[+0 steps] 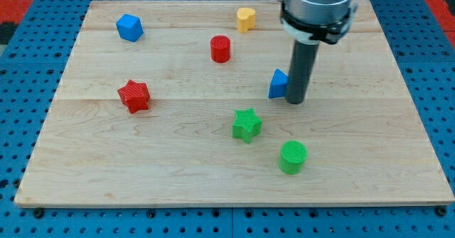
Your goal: Point at the green circle
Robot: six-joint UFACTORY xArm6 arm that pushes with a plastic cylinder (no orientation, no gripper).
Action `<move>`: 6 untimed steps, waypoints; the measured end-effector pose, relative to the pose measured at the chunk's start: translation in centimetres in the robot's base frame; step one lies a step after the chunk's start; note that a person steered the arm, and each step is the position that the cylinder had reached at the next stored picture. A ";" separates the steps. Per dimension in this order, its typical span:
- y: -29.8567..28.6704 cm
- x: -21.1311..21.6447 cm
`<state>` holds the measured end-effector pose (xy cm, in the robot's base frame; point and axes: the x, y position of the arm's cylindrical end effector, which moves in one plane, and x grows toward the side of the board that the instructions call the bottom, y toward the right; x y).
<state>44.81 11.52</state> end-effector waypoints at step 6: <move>-1.2 10.0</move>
